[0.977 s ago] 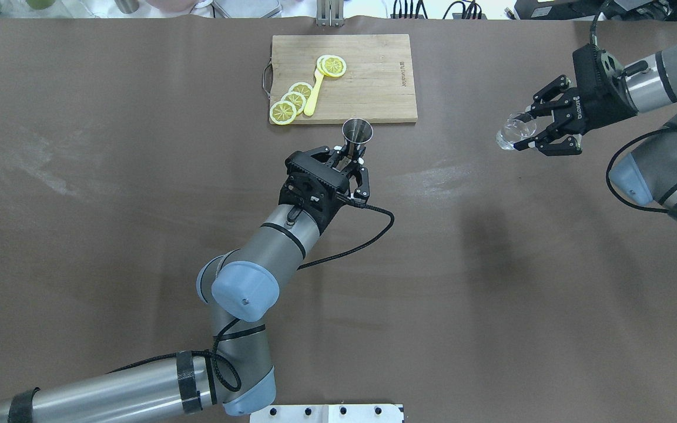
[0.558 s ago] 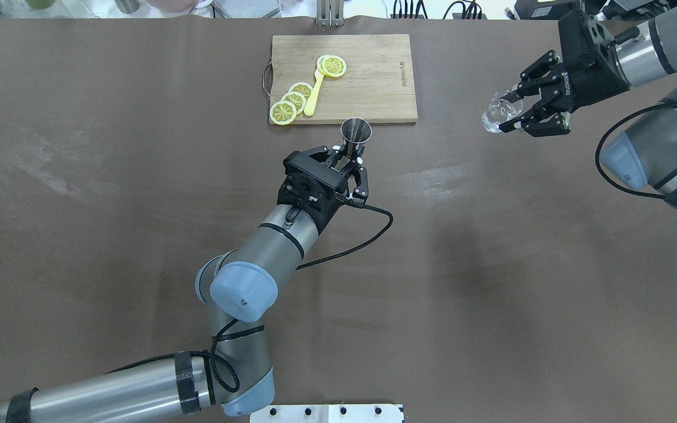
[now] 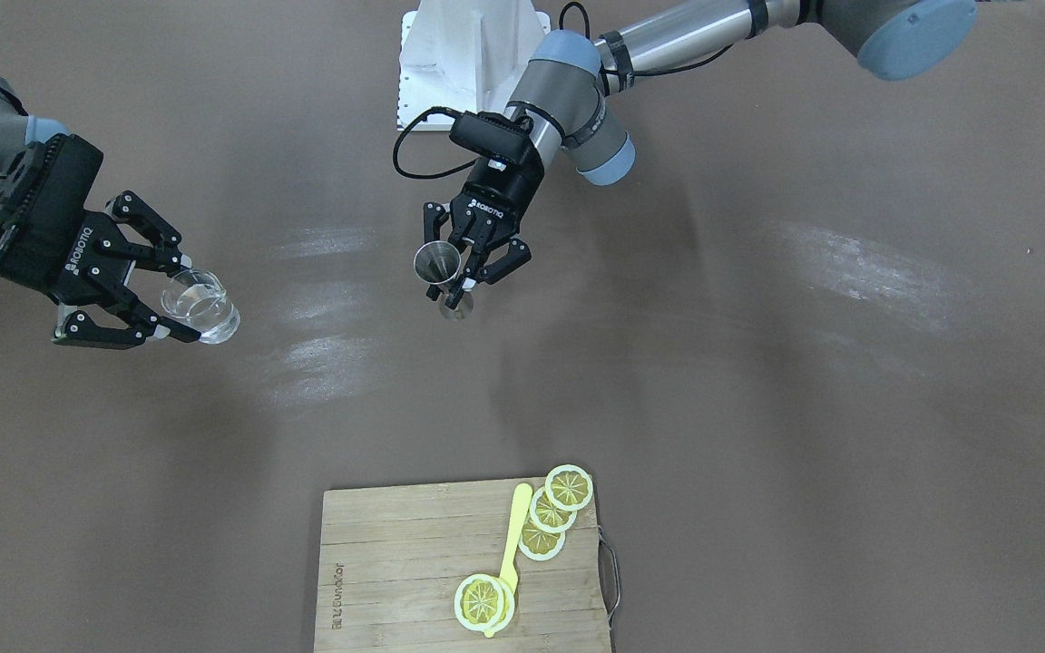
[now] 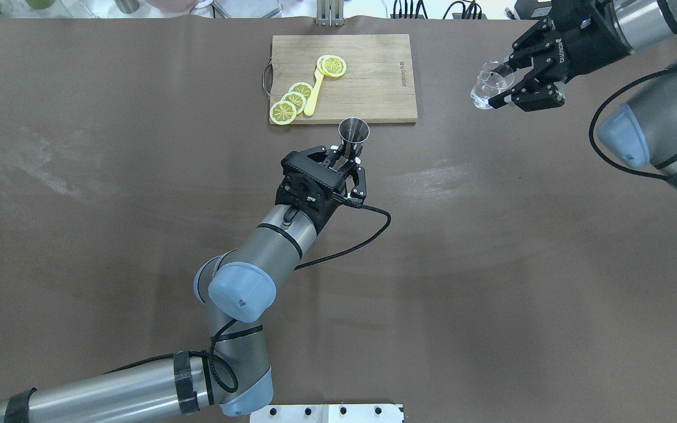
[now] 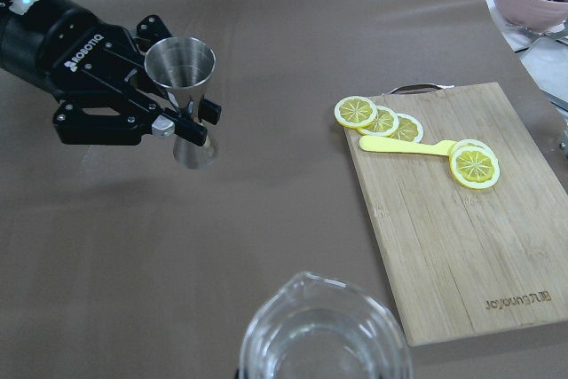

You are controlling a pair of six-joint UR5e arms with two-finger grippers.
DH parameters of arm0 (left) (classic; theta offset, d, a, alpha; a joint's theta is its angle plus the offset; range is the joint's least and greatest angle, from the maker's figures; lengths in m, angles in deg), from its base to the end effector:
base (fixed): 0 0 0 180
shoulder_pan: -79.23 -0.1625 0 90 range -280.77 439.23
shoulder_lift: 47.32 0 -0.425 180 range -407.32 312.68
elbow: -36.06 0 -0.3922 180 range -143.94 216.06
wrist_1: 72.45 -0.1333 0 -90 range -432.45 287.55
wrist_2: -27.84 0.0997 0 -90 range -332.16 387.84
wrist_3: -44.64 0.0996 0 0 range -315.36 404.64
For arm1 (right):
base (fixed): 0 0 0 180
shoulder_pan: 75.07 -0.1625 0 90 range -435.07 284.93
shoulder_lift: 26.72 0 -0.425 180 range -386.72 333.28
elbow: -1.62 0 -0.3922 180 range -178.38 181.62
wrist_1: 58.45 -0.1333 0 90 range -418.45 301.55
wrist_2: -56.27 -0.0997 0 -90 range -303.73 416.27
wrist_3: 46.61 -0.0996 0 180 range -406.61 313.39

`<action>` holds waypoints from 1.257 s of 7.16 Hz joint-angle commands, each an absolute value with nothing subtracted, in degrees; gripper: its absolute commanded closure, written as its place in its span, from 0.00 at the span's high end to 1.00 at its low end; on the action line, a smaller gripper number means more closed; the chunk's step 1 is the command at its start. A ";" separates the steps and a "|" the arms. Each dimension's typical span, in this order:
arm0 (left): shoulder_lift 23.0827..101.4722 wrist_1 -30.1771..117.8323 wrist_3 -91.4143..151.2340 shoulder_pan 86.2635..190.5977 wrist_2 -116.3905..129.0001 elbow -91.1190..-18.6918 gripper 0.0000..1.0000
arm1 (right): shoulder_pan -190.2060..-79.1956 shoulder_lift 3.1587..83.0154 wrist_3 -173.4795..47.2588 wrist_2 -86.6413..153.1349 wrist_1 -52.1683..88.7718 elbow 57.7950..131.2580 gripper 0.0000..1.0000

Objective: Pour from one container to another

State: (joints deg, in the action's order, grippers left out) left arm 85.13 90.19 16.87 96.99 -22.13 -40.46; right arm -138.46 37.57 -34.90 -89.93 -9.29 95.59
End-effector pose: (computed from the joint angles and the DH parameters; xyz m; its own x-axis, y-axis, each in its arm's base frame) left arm 0.5918 -0.3968 0.1731 0.6483 0.5038 -0.5709 0.5580 0.1959 0.8064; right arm -0.2283 -0.5686 0.2757 0.1131 -0.9904 0.0800 0.1760 0.0992 0.9794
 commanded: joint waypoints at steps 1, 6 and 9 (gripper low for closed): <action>84.79 90.23 16.87 96.99 -22.08 -40.49 0.00 | -138.96 35.17 -27.76 -88.76 4.67 100.56 0.00; 84.70 90.93 16.87 96.99 -22.08 -40.40 0.00 | -134.49 26.56 -17.64 -80.95 23.95 102.34 0.00; 83.46 91.55 16.87 96.73 -21.91 -40.49 0.00 | -133.26 23.21 -13.58 -77.77 31.79 102.17 0.00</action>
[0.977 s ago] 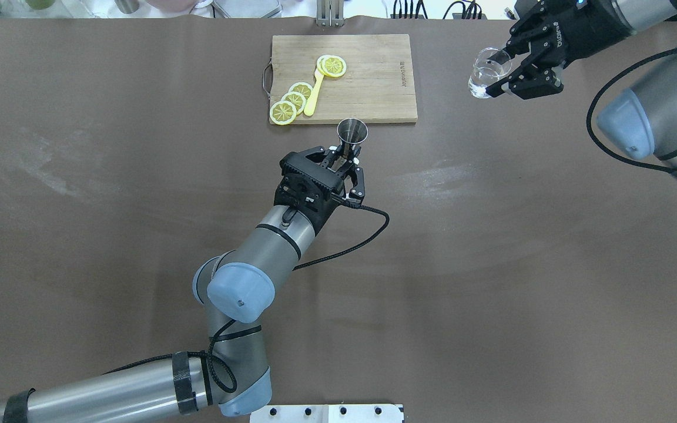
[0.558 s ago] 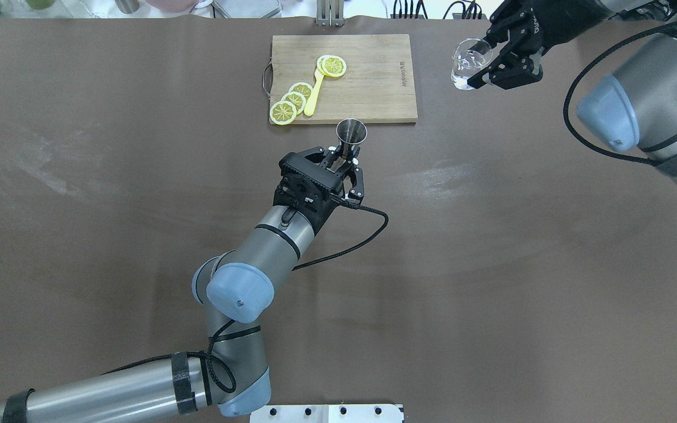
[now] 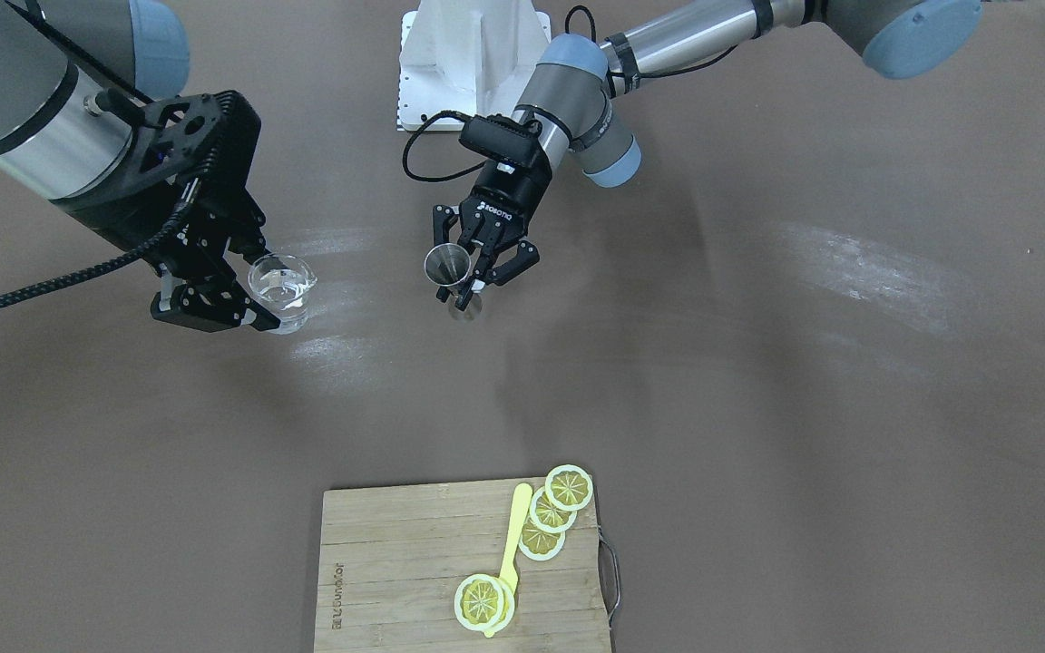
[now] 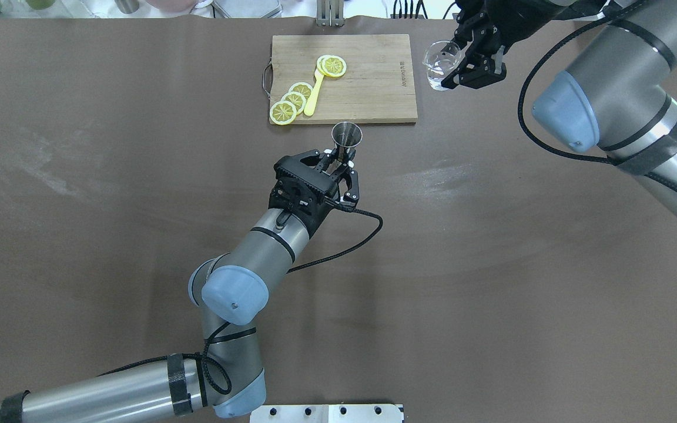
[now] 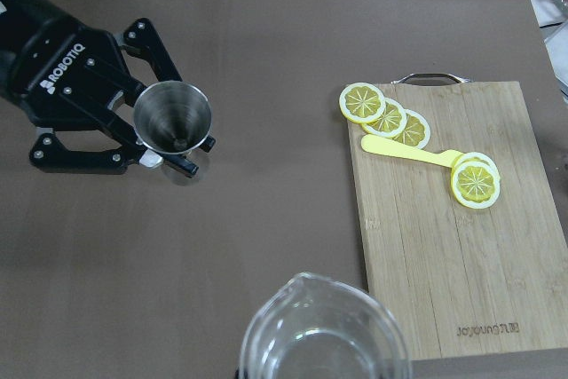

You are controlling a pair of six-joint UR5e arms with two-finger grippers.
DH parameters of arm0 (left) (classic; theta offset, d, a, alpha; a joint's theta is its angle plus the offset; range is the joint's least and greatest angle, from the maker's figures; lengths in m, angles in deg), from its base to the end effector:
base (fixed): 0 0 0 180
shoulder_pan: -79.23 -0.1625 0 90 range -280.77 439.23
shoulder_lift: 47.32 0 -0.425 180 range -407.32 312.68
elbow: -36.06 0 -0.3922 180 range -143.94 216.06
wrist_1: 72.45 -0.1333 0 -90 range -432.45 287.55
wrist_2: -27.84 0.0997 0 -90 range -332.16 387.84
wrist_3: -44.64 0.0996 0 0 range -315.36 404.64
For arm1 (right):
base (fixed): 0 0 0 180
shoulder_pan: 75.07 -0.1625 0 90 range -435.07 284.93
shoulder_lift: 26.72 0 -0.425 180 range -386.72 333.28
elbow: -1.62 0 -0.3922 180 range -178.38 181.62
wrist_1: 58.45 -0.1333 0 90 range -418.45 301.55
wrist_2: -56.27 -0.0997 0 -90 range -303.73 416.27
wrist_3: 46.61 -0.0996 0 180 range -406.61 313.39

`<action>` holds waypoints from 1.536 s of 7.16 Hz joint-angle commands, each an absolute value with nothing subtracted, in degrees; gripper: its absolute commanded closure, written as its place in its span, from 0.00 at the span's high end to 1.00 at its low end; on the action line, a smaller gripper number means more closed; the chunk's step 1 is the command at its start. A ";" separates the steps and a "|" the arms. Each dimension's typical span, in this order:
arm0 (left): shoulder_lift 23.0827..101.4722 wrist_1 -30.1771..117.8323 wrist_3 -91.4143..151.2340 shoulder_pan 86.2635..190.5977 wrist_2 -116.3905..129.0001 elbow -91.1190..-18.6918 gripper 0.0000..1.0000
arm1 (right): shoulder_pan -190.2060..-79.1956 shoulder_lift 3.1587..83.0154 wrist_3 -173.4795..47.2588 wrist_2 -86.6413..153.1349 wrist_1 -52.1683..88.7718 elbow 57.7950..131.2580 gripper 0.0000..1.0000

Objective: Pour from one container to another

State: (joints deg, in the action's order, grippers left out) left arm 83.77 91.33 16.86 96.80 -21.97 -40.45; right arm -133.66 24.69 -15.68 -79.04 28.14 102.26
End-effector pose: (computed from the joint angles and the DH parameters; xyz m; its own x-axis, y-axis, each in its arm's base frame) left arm 0.5904 -0.3942 0.1884 0.6500 0.5031 -0.5696 0.5550 0.1977 0.8080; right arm -0.2788 -0.5765 0.1609 0.0997 -0.9943 -0.0385 0.4284 0.0080 0.9035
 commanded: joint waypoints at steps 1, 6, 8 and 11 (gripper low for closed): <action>83.46 91.55 16.87 96.73 -21.91 -40.40 0.00 | -132.12 21.55 -11.65 -76.37 35.39 102.17 0.00; 83.02 94.89 16.87 96.73 -21.91 -40.05 0.00 | -127.81 18.63 -9.17 -74.07 44.89 104.70 0.00; 83.02 95.07 16.87 96.81 -21.91 -40.31 0.00 | -125.70 18.54 -9.52 -73.81 47.89 107.34 0.00; 83.46 94.63 16.78 96.73 -22.61 -40.05 0.00 | -124.47 17.05 -9.96 -73.28 51.94 107.18 0.00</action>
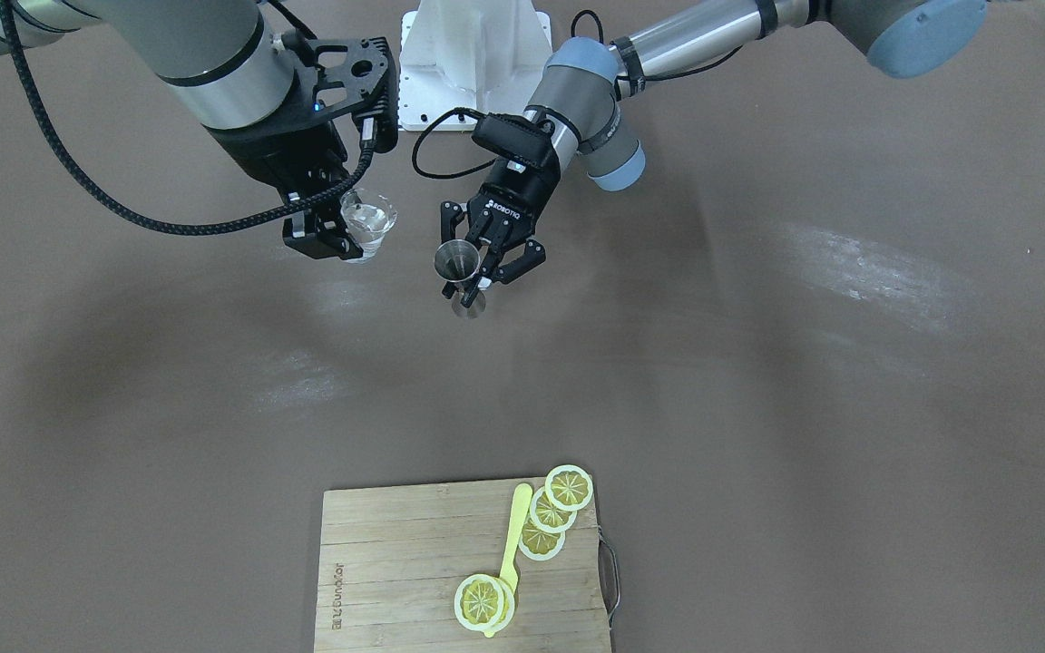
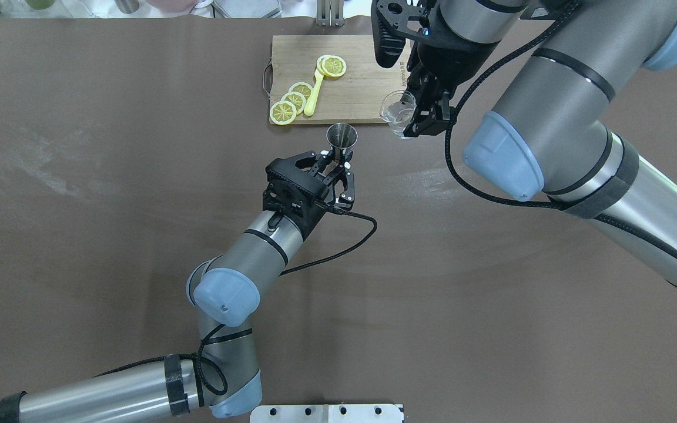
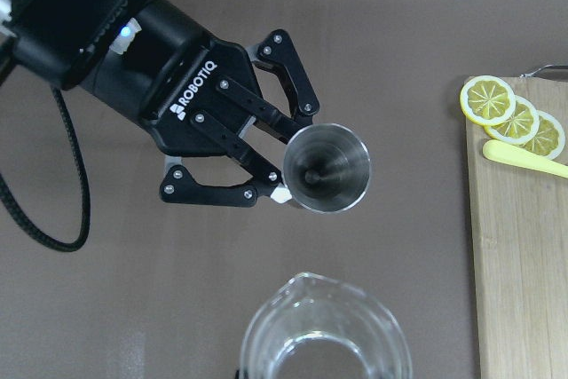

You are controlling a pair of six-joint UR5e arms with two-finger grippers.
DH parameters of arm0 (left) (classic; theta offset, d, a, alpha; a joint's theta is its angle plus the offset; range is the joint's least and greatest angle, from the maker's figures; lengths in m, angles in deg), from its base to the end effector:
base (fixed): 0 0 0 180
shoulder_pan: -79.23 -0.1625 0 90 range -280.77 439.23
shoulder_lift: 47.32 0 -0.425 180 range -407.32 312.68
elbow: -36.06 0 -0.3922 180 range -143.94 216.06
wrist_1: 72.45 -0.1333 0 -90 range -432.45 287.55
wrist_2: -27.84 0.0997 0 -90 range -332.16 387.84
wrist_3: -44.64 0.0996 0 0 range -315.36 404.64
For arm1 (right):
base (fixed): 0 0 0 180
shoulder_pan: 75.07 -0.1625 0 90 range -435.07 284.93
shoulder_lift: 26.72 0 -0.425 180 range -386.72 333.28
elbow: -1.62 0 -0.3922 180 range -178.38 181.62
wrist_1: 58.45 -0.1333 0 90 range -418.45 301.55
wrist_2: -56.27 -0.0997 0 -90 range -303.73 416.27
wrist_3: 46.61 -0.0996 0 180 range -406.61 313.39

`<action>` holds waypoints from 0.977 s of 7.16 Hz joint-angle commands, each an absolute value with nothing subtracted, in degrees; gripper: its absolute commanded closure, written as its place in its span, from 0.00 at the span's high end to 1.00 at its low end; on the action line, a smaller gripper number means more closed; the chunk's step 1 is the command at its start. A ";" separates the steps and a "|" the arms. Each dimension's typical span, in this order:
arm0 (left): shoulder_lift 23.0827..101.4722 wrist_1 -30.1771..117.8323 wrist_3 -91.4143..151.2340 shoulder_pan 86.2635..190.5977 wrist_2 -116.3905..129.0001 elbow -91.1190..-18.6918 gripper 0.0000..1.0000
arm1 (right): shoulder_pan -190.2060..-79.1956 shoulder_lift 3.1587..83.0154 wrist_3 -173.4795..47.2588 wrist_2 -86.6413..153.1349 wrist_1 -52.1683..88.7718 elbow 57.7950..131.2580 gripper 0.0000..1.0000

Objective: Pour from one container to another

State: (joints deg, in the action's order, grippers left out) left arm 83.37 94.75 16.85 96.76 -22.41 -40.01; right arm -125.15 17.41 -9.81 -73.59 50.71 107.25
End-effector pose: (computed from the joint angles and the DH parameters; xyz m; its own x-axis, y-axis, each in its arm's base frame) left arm 0.5867 -0.3919 0.1929 0.6211 0.5171 -0.5889 0.5874 0.1904 0.7866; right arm -0.3429 -0.5181 0.1031 -0.0345 -0.9991 -0.0241 0.5665 -0.0395 0.8231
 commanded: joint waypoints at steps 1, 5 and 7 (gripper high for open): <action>83.46 94.63 16.78 96.73 -22.61 -39.96 0.00 | -124.29 16.87 -9.78 -72.85 53.51 106.91 0.00; 82.50 95.07 16.87 96.29 -22.09 -39.78 0.00 | -122.62 13.28 -9.70 -71.00 56.07 102.53 0.00; 82.32 95.07 16.87 96.29 -22.00 -39.70 0.00 | -122.01 11.87 -9.09 -69.94 57.30 100.95 0.00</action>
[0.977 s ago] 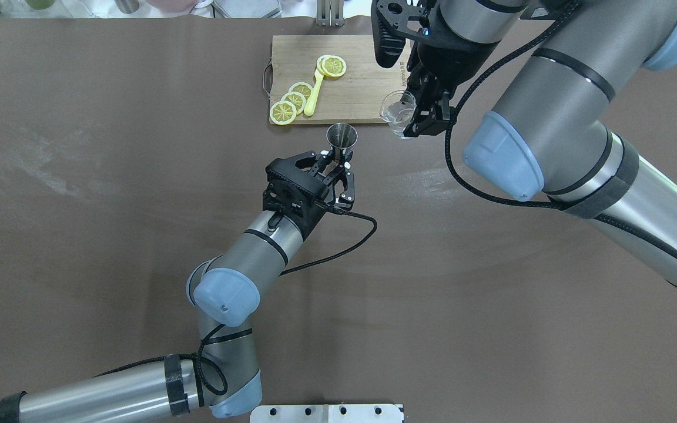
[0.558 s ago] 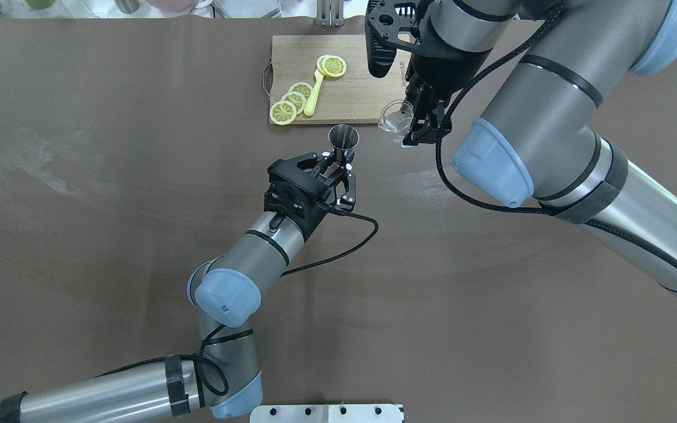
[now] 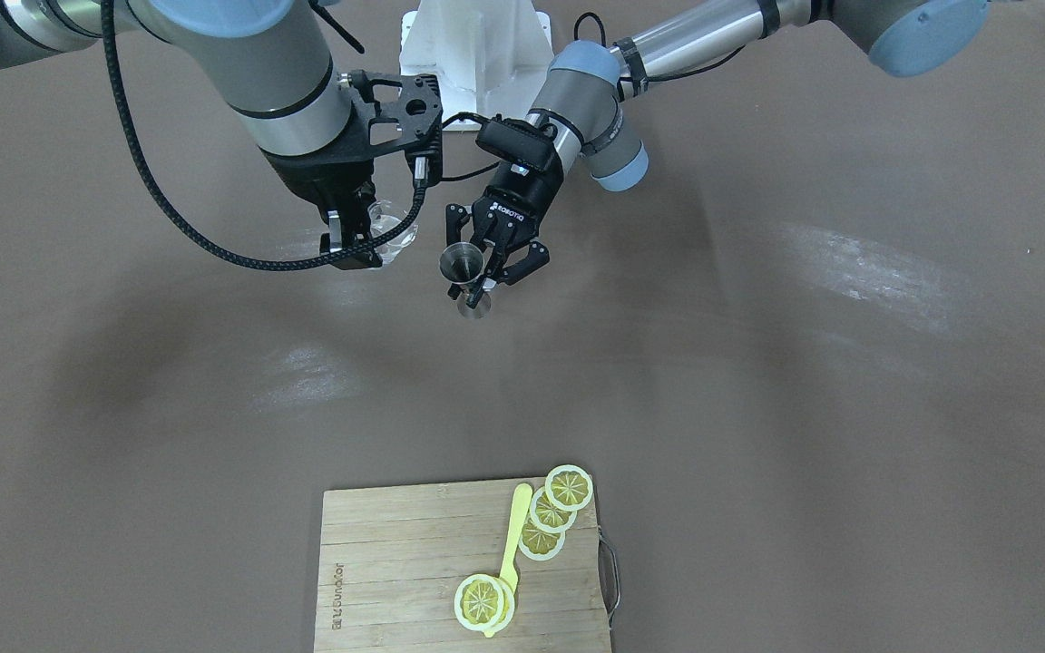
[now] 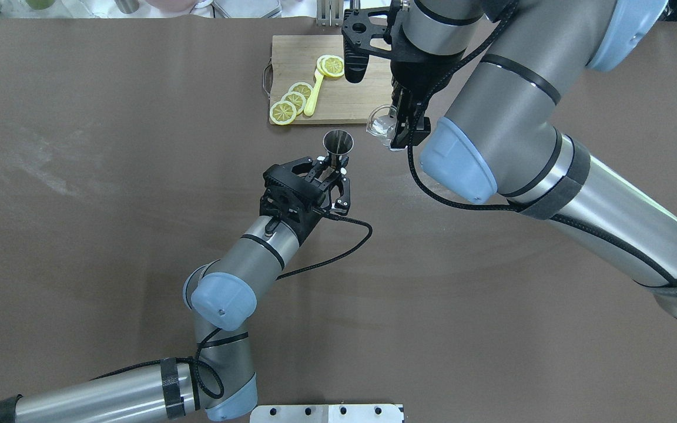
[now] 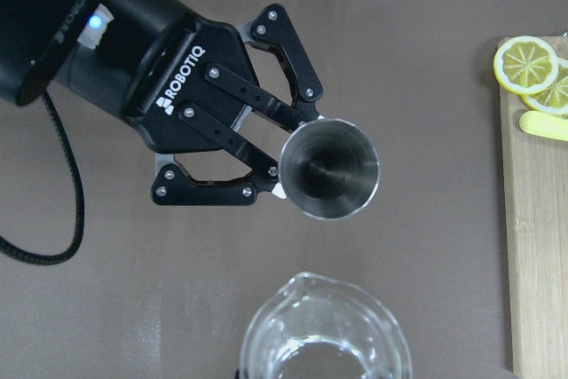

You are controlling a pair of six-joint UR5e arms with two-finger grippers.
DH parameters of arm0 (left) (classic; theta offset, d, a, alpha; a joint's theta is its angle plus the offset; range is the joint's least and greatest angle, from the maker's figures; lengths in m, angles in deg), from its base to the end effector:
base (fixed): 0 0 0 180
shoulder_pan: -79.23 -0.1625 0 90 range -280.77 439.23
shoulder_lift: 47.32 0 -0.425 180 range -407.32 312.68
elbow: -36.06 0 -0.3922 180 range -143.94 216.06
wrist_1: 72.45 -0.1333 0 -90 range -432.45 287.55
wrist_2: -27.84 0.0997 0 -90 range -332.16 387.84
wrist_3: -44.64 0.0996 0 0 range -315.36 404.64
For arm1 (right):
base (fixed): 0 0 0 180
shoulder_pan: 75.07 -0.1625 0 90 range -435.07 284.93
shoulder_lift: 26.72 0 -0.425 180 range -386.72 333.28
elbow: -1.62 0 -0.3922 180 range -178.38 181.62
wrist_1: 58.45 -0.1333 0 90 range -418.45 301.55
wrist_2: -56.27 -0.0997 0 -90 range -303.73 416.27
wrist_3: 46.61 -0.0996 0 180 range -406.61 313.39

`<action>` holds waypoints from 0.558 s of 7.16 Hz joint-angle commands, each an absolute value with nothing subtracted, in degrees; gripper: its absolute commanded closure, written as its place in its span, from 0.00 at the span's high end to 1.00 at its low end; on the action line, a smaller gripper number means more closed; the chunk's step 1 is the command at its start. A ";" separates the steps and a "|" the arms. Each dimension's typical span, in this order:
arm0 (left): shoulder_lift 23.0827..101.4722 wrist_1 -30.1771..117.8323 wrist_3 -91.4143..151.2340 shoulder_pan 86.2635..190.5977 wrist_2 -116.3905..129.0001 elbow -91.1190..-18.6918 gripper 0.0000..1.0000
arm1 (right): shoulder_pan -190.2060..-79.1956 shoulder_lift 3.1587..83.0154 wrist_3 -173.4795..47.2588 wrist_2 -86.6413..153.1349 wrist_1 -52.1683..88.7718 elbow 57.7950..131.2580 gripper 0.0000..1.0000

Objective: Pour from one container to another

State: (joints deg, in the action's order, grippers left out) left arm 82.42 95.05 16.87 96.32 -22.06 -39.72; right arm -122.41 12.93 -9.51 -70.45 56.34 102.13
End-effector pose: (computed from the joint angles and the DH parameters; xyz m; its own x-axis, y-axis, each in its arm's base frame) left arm 0.5895 -0.3878 0.2060 0.6293 0.5146 -0.5823 0.5748 0.1961 0.7945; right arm -0.3834 -0.5249 0.0970 -0.0505 -0.9983 0.0303 0.6485 -0.0097 0.7611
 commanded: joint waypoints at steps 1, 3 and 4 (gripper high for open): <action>82.32 95.07 16.87 96.20 -22.00 -39.70 0.00 | -122.00 10.82 -9.08 -69.86 57.31 99.46 0.00; 82.41 95.07 16.87 96.20 -22.17 -39.79 0.00 | -121.74 9.50 -8.99 -69.24 57.83 97.52 0.00; 82.67 94.98 16.87 96.20 -22.52 -39.87 0.00 | -121.57 8.36 -8.91 -69.15 57.83 95.59 0.00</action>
State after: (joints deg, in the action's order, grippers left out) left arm 82.45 95.05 16.87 96.20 -22.22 -39.82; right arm -121.77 9.55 -8.99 -69.41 57.74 97.48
